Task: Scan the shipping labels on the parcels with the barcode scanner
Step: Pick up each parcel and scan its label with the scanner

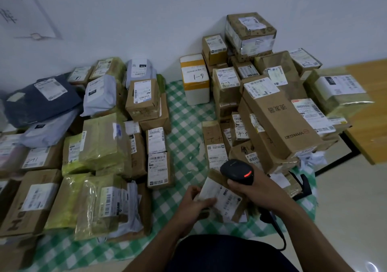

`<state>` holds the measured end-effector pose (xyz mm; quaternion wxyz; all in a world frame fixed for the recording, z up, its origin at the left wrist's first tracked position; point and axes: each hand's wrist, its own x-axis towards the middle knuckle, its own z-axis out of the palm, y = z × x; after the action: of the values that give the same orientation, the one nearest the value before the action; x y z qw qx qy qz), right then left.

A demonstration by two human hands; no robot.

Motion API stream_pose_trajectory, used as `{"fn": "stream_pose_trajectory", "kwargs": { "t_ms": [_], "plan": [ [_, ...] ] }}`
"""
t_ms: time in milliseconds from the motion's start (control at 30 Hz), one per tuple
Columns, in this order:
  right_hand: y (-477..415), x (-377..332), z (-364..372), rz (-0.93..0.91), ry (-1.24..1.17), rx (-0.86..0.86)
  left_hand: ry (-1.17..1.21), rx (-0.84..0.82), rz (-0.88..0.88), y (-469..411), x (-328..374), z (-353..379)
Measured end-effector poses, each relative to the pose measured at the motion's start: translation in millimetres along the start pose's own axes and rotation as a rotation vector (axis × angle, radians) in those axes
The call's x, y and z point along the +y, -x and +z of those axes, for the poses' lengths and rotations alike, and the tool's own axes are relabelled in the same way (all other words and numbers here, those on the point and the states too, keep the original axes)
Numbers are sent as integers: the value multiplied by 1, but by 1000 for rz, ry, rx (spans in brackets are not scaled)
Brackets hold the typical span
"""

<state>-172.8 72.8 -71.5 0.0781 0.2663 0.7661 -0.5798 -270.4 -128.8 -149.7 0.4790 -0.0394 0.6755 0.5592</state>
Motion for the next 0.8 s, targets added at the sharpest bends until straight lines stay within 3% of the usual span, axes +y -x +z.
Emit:
{"fn": "stream_pose_trajectory", "kwargs": {
  "t_ms": [167, 300, 467, 800],
  "plan": [
    [-10, -11, 2, -63, -63, 73, 63, -68, 56, 7, 14, -9],
    [-15, -18, 5, -33, -171, 278, 349, 19, 154, 16, 34, -6],
    [-17, -23, 5, -29, -227, 302, 482, 47, 216, 16, 47, 0],
    [-22, -35, -1, -127, -163, 293, -576, -35, 551, 20, 69, -9]
  ]
}}
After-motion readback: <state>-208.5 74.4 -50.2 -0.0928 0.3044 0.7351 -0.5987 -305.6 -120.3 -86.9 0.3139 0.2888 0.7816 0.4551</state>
